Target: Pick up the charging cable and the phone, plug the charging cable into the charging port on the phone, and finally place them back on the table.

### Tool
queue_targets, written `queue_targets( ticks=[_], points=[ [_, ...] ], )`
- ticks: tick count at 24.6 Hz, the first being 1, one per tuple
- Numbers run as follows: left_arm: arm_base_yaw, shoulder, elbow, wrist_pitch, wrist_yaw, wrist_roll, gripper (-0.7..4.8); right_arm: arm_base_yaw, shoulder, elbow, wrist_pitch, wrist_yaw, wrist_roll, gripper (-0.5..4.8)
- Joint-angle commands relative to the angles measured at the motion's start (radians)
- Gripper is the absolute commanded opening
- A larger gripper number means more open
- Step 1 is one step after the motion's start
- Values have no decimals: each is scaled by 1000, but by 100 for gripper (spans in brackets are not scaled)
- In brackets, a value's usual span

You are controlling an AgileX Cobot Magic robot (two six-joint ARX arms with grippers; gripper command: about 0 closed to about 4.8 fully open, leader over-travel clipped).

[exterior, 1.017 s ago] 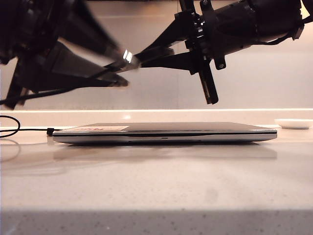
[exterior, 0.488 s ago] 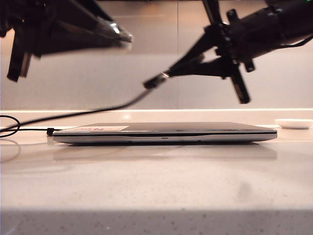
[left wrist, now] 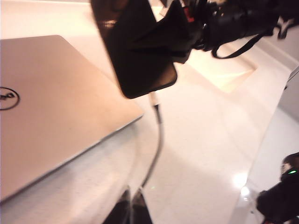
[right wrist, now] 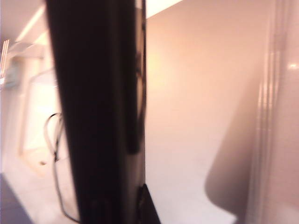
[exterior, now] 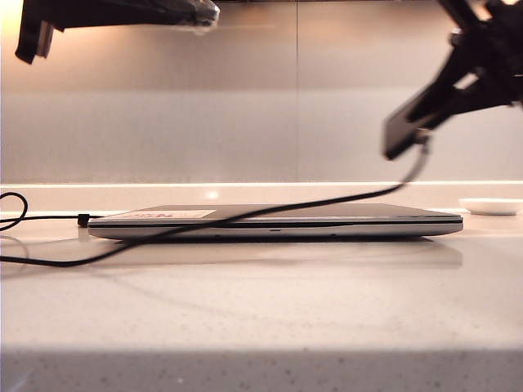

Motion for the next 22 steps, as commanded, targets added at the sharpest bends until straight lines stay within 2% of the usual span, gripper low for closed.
queue_targets(
  ticks=[1,6,10,22],
  points=[
    [68,0,45,-71,-1,22,-6,-107,-2,37,-137,-21,-95,-6],
    [184,-1,88,-134,-1,83,-6,-201,9,38,-156,-10,-95,-6],
    [238,-1,107,-157,-1,107,-6,-207,61,50,-157,44,-128,-6],
    [236,-1,108,-183,-1,107,-6,-204,322,182,-212,47,-167,-6]
  ],
)
